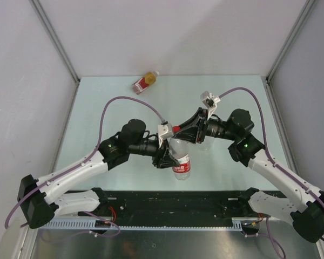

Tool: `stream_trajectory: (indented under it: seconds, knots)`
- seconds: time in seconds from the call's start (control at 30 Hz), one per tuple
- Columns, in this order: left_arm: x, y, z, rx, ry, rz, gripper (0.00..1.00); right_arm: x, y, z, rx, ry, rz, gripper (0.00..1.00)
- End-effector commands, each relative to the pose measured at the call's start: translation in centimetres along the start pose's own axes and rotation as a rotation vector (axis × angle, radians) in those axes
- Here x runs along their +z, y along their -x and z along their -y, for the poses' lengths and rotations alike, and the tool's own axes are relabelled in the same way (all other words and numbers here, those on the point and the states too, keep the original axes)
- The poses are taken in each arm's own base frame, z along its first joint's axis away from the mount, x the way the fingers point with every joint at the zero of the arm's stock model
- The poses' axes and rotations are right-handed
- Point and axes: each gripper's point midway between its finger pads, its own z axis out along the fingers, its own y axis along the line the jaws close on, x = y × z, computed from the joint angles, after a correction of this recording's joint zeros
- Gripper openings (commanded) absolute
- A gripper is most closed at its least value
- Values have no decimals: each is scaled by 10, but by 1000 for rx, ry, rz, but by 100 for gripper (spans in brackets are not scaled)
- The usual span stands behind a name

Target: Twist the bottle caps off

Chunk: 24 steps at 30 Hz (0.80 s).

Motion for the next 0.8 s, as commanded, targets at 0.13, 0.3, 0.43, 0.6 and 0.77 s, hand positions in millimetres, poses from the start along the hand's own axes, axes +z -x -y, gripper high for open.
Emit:
stream_trajectory:
  seconds: [0.13, 0.3, 0.43, 0.6, 0.77]
  knots:
    - [-14, 36, 0, 42, 84, 90, 77, 2, 39, -12, 2, -12, 66, 0]
    - [-30, 65, -7, -7, 197, 180, 98, -7, 61, 6, 30, -128, 147, 0]
    - [-40, 81, -8, -72, 250, 242, 99, -17, 82, 15, 59, -188, 229, 0]
    - [-40, 97, -10, -158, 259, 281, 99, -27, 109, 20, 127, -220, 342, 0]
    - [-34, 114, -6, -201, 207, 308, 99, -29, 125, 12, 173, -181, 389, 0]
